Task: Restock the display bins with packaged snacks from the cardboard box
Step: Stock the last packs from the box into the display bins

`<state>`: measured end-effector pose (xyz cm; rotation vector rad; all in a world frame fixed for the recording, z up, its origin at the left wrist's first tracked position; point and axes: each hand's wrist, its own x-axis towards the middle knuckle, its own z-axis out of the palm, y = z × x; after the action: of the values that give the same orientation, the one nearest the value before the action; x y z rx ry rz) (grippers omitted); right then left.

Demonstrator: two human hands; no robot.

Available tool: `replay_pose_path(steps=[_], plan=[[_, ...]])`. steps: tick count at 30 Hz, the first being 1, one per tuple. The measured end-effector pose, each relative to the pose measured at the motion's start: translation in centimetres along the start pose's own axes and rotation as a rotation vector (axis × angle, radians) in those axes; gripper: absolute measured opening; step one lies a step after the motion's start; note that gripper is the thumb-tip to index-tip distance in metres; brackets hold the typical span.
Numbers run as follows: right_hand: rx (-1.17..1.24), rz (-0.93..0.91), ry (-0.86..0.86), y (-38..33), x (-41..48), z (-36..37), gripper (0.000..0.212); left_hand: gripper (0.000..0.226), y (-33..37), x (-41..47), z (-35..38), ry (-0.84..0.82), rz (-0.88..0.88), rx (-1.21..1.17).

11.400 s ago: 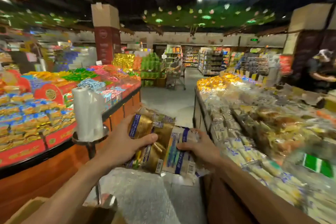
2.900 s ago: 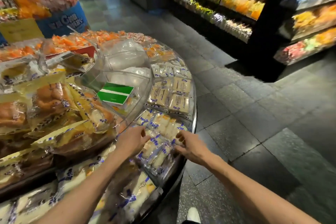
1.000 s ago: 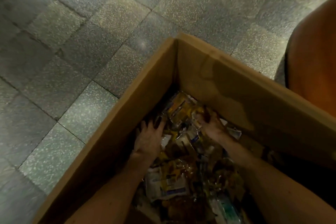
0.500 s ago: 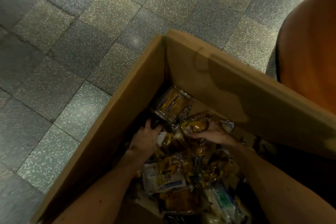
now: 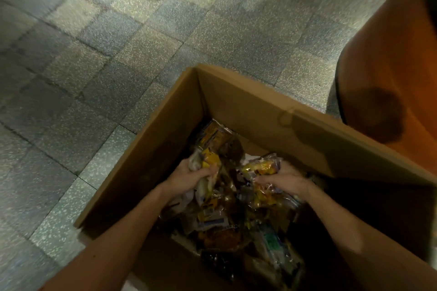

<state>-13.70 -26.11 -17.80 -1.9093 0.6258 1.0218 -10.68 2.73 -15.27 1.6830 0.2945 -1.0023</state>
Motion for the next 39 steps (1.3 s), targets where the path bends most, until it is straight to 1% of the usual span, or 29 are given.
replay_pose_path(steps=[2, 3, 4, 6, 8, 9, 12, 13, 15, 17, 21, 24, 26, 28, 30, 33, 37, 39], plan=[[0.028, -0.073, 0.004, 0.6, -2.4, -0.7, 0.06, 0.036, 0.9, -2.5, 1.0, 0.007, 0.001, -0.045], [0.043, -0.115, -0.007, 0.6, -4.0, -1.1, 0.049, 0.037, 1.3, -4.0, 1.5, 0.004, 0.007, -0.075], [0.045, -0.149, -0.008, 0.7, -5.6, -1.4, 0.046, 0.034, 1.9, -5.7, 2.2, 0.002, 0.015, -0.112], [0.061, -0.232, -0.024, 0.6, -9.2, -2.1, 0.043, 0.029, 2.9, -9.3, 3.7, 0.011, 0.034, -0.16], [0.121, -0.297, -0.042, 0.7, -12.9, -2.7, 0.041, 0.03, 4.1, -13.3, 5.1, 0.016, 0.07, -0.156], [0.156, -0.33, -0.049, 0.9, -14.7, -3.0, 0.043, 0.031, 4.8, -15.5, 5.9, 0.019, 0.093, -0.154], [0.196, -0.429, -0.067, 0.6, -21.5, -3.5, 0.062, 0.034, 6.3, -23.7, 8.2, 0.049, 0.156, -0.207], [0.2, -0.469, -0.092, 0.2, -23.4, -3.5, 0.064, 0.035, 6.6, -26.4, 8.7, 0.065, 0.167, -0.233], [0.226, -0.532, -0.155, -1.1, -27.4, -3.1, 0.057, 0.039, 6.6, -31.4, 9.2, 0.129, 0.198, -0.291], [0.256, -0.587, -0.22, -2.8, -31.4, -2.2, 0.047, 0.046, 5.9, -36.3, 9.4, 0.205, 0.229, -0.354], [0.232, -0.705, -0.357, -6.9, -38.1, 2.1, 0.048, 0.042, 3.0, -46.4, 9.5, 0.379, 0.294, -0.468], [0.168, -0.781, -0.511, -10.1, -42.6, 7.7, 0.041, 0.039, -0.9, -54.2, 9.0, 0.539, 0.349, -0.532], [0.111, -0.8, -0.609, -11.9, -45.5, 12.6, 0.041, 0.039, -4.3, -59.3, 8.7, 0.658, 0.398, -0.592], [0.052, -0.813, -0.701, -13.3, -48.1, 18.2, 0.041, 0.041, -8.3, -63.9, 8.5, 0.8, 0.439, -0.7], [-0.023, -0.84, -0.787, -14.0, -50.8, 24.6, 0.036, 0.039, -12.6, -68.5, 8.8, 0.925, 0.478, -0.808], [-0.122, -0.867, -0.913, -13.6, -55.0, 35.2, 0.026, 0.042, -20.1, -74.8, 9.6, 1.122, 0.512, -0.966], [-0.311, -0.906, -1.074, -10.4, -61.4, 49.5, 0.036, 0.045, -30.2, -82.4, 11.5, 1.371, 0.586, -1.162], [-0.409, -0.916, -1.155, -8.5, -64.2, 55.4, 0.04, 0.036, -34.2, -85.4, 12.6, 1.454, 0.639, -1.248]])
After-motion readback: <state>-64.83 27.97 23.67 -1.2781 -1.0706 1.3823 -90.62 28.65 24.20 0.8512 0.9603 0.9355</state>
